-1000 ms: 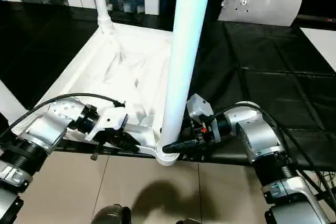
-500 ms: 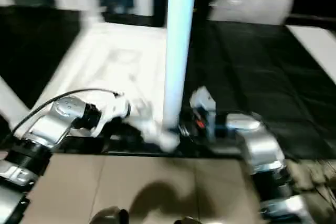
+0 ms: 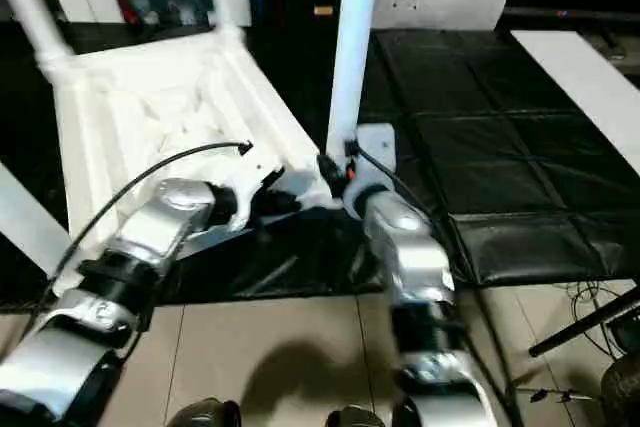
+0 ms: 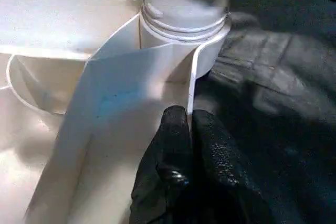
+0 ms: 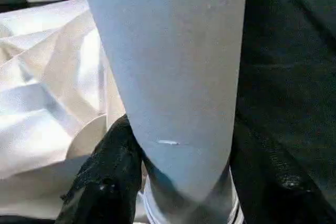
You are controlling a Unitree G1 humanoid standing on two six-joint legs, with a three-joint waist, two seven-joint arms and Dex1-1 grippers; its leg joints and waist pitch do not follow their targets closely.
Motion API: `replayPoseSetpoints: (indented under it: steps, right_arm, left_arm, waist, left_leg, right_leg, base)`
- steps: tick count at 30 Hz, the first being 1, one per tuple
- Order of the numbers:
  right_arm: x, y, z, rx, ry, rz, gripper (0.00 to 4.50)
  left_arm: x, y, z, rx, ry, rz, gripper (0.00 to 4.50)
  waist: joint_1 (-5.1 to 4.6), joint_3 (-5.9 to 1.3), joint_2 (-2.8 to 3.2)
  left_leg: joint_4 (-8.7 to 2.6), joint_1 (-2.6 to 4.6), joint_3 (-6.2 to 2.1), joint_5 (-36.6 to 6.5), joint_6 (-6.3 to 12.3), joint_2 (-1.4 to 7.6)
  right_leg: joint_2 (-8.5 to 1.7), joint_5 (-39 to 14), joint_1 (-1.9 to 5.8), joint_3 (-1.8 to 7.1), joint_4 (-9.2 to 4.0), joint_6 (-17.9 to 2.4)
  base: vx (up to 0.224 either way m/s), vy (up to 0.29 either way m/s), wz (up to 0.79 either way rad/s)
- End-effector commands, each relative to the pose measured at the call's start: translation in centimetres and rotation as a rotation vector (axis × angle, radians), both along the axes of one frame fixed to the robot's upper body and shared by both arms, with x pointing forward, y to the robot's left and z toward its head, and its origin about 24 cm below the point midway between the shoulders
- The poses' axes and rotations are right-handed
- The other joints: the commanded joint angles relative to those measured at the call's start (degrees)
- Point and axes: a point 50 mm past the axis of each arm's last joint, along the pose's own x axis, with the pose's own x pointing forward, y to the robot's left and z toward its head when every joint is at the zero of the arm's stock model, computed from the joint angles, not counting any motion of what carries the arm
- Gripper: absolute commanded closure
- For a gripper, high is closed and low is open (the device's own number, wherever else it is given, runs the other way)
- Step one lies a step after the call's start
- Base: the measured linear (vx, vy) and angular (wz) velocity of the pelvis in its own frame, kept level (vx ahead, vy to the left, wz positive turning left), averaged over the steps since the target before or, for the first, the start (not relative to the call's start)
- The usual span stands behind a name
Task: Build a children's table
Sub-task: Rotate leg to tighten
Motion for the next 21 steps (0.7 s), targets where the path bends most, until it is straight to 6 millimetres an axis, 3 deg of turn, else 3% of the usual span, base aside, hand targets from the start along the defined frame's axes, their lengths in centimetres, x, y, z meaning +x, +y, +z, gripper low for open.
replayPoseSetpoints:
  steps: [1, 7, 12, 15, 16, 17, 18, 21]
  right_arm:
    - [-1.6, 4.9, -1.7, 0.064, 0.09, 0.201, 1.78]
    - [-1.9, 2.0, -1.2, 0.04, -0.029, 0.327, 1.24]
    - [-2.0, -1.0, -1.0, -0.025, -0.082, 0.434, 0.8]
    - [-2.5, -2.9, -0.9, -0.08, -0.097, 0.576, 0.5]
    - [-2.8, -3.6, -0.9, -0.087, -0.086, 0.622, 0.45]
    - [-2.9, -4.0, -0.9, -0.087, -0.081, 0.641, 0.45]
    - [-3.1, -4.3, -0.9, -0.095, -0.078, 0.677, 0.25]
    - [-3.6, -4.7, -0.8, -0.112, -0.073, 0.763, 0.14]
  left_arm:
    - [0.8, -2.3, 3.1, -0.07, -0.123, 0.0, 4.5]
    - [-0.1, -0.7, 2.6, -0.039, -0.128, -0.117, 4.5]
    - [-1.4, 1.2, 1.6, -0.023, -0.114, -0.255, 4.5]
    - [-2.3, 3.1, 0.9, 0.06, -0.095, -0.38, 4.5]
    - [-2.7, 3.9, 0.8, 0.078, -0.088, -0.43, 4.5]
    - [-2.8, 4.2, 0.9, 0.082, -0.085, -0.452, 4.5]
    - [-3.1, 4.6, 0.9, 0.082, -0.071, -0.48, 4.5]
    - [-3.4, 5.2, 1.0, 0.085, -0.044, -0.528, 4.5]
  waist:
    - [0.45, -3.83, 0.11]
    - [0.29, -3.75, 0.05]
    - [0.26, -3.81, 0.06]
    - [0.86, -3.73, 0.1]
    - [0.86, -3.58, -0.14]
    - [1.41, -3.61, 0.2]
    - [1.84, -3.47, -0.03]
    - [2.43, -3.4, 0.14]
  left_leg:
    - [-3.58, 1.13, -2.25, -6.4, 3.26, 3.71]
    - [-3.63, 1.09, -2.29, -6.9, 4.41, 4.06]
    - [-3.28, 0.92, -2.09, -5.5, 6.21, 4.03]
    - [-3.29, 1.18, -2.07, -5.9, 6.22, 4.2]
    - [-3.35, 1.09, -2.0, -6.2, 6.45, 4.19]
    - [-3.35, 1.43, -1.99, -6.8, 6.24, 4.36]
    - [-3.47, 1.58, -1.87, -7.2, 5.71, 4.51]
    - [-3.61, 1.74, -1.87, -8.1, 4.6, 4.8]
  right_leg:
    - [-6.16, -1.9, 2.85, 3.67, -4.24, -12.1]
    - [-6.2, -1.4, 3.15, 3.6, -4.26, -12.3]
    - [-6.16, 1.9, 3.17, 3.59, -3.8, -13.8]
    - [-6.04, 1.0, 3.02, 3.54, -3.78, -13.8]
    - [-5.96, 0.6, 2.96, 3.54, -3.94, -13.7]
    - [-6.03, -0.7, 2.8, 3.55, -4.0, -13.5]
    - [-5.87, -1.4, 2.6, 3.52, -3.99, -13.5]
    - [-5.88, -2.8, 2.39, 3.41, -3.82, -13.8]
  base:
    - [0.0, 0.0, 0.0]
    - [0.0, 0.0, 0.0]
    - [0.0, 0.0, 0.0]
    - [0.0, 0.0, 0.0]
    - [0.0, 0.0, 0.0]
    - [0.0, 0.0, 0.0]
    - [0.0, 0.0, 0.0]
    - [0.0, 0.0, 0.0]
